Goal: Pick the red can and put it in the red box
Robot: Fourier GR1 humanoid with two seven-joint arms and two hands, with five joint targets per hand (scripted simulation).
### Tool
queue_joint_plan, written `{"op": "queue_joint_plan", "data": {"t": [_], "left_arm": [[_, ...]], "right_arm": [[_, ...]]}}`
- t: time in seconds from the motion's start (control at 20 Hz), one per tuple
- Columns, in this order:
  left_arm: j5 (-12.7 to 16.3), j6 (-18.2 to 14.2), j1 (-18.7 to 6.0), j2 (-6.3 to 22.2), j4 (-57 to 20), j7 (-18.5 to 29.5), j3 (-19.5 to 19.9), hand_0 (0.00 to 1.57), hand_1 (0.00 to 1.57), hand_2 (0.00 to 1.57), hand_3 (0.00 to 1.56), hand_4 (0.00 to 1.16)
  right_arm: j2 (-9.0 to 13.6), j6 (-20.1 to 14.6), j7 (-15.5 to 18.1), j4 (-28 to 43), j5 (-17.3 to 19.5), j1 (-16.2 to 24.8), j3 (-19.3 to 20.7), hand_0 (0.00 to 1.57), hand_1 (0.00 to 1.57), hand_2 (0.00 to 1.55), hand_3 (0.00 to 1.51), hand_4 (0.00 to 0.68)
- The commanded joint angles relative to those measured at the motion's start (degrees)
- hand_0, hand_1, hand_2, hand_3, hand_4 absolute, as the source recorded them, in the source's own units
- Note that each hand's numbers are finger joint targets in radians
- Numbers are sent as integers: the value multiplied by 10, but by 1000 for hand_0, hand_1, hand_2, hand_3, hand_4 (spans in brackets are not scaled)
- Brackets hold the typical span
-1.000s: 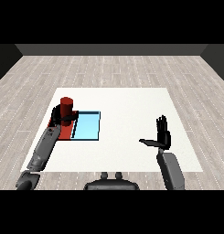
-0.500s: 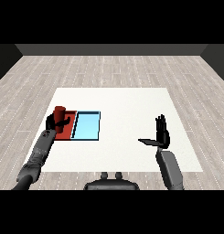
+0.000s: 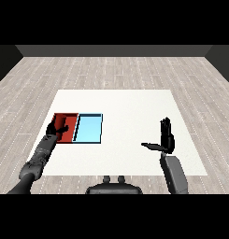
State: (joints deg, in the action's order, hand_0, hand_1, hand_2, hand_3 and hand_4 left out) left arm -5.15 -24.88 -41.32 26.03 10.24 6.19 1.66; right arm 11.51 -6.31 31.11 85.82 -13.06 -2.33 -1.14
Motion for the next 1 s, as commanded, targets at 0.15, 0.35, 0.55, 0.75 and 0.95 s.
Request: {"op": "queue_joint_plan", "data": {"t": [0.15,0.35,0.55,0.75,0.95], "left_arm": [[-44,78,-17,20,-66,-6,-34,0,0,0,0,654],[-80,84,-48,12,-90,-65,-66,0,0,0,0,0],[-52,95,-39,26,-90,-70,-36,0,0,0,0,0],[-9,20,-13,21,-42,12,8,0,0,0,0,0],[95,33,-5,-4,42,150,110,0,0,0,0,0]], "right_arm": [[4,13,-9,22,-10,-5,3,0,0,0,0,0],[-1,14,0,39,1,17,-10,0,0,0,0,0],[-6,33,16,29,-8,21,-8,0,0,0,0,0],[-13,29,16,73,-11,51,-12,0,0,0,0,0],[5,47,4,59,-24,27,1,0,0,0,0,0]]}}
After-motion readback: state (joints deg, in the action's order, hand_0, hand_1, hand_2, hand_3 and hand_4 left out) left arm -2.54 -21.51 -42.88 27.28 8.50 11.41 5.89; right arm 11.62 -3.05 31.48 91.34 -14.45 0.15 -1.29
